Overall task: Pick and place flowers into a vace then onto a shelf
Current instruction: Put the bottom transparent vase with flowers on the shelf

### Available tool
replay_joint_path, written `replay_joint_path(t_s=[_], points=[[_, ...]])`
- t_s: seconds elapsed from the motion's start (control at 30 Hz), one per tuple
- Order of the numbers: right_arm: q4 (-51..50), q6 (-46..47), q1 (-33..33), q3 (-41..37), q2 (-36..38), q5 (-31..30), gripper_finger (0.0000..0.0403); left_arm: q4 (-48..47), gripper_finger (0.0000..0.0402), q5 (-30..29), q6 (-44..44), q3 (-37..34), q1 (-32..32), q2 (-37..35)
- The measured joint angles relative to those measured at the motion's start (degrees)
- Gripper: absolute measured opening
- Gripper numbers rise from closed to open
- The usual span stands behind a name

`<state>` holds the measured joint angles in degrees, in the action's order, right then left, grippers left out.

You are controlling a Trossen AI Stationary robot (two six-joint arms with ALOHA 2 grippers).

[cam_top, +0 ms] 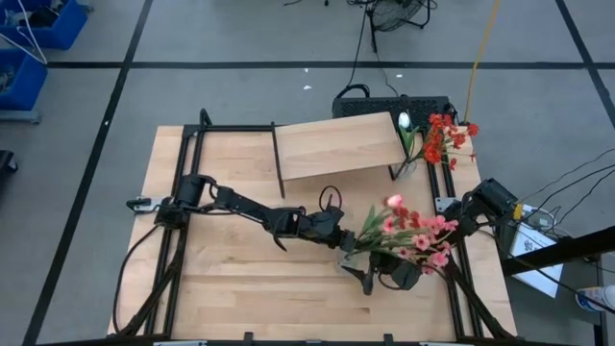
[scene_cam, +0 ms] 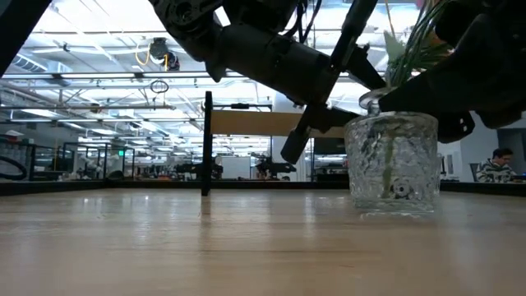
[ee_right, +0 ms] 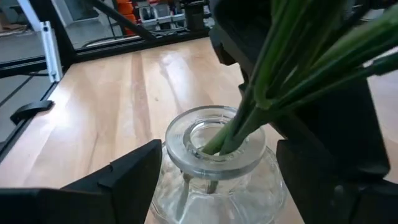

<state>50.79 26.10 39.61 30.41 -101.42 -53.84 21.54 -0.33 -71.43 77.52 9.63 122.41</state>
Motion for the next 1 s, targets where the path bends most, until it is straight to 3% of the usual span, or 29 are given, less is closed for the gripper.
replay_joint_path(t_s=[0.37, 0.53, 0.77, 0.87, 1.0], points=[[-2.1, 0.0, -0.2, 0.6, 0.1, 1.3, 0.0302, 2.4, 0.0117, -2.1, -0.5, 0.0, -0.1, 0.0], [-2.2, 0.3, -0.2, 0.6, 0.2, 1.5, 0.0302, 0.7, 0.0117, 2.2, 1.9, 0.2, -1.3, -0.6], [-2.8, 1.0, -0.3, 0.6, 0.2, 1.4, 0.0302, -9.2, 0.0117, 4.2, 15.0, 0.2, -3.2, -4.3], [-2.7, 0.9, -0.3, 0.6, 0.2, 1.4, 0.0302, -20.4, 0.0117, 6.3, 19.8, 0.2, -4.7, -7.2], [-3.0, 1.6, -0.3, 0.6, 0.2, 1.4, 0.0302, -33.8, 0.0117, 1.8, 26.5, 0.0, -5.0, -11.0]])
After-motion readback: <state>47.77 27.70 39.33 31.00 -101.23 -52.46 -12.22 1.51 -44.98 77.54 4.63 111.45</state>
